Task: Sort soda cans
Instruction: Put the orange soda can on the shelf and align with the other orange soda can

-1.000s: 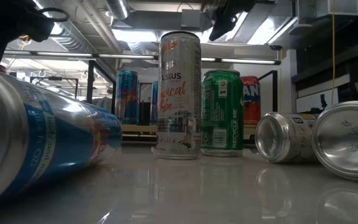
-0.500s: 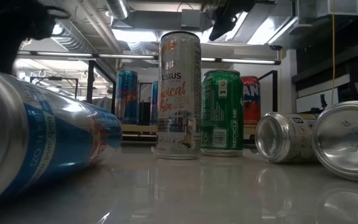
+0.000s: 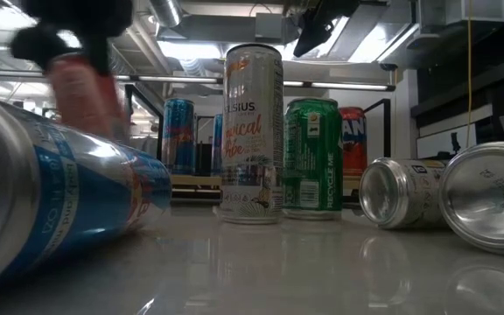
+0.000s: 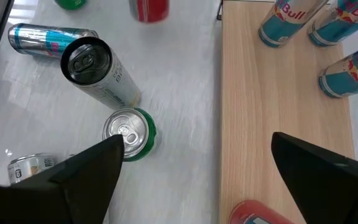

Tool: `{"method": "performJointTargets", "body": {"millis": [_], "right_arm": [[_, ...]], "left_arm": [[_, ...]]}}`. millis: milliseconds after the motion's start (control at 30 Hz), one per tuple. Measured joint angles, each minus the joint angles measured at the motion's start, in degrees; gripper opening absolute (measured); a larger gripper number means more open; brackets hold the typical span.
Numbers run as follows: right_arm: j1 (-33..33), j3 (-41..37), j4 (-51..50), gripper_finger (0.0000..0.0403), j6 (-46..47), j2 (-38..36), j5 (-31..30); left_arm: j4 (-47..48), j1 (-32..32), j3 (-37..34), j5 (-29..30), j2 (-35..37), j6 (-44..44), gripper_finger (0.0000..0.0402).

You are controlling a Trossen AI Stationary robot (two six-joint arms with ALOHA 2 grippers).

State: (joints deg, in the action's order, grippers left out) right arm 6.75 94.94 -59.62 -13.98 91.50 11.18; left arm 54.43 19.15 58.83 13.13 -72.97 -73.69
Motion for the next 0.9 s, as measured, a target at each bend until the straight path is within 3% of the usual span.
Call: {"method": "performJointTargets", "body": {"millis": [233, 400, 900], "right_arm": [[0.00, 0.00, 0.70, 0.0397, -0.02, 0.00, 0.00], [0.00, 0.00, 1.85, 0.0397, -0.02, 0.00, 0.00], [0.00, 0.00, 7.95, 0.0397, -0.02, 0.95, 0.02]], "left_arm": [[-8.74, -6.86, 0.07, 2.23, -1.82, 18.13, 0.0282], [-13.79, -10.50, 0.07, -1.18, -5.24, 27.67, 0.0282], [-14.22, -11.91, 0.15, -3.31, -9.96, 36.41, 0.0287]]}}
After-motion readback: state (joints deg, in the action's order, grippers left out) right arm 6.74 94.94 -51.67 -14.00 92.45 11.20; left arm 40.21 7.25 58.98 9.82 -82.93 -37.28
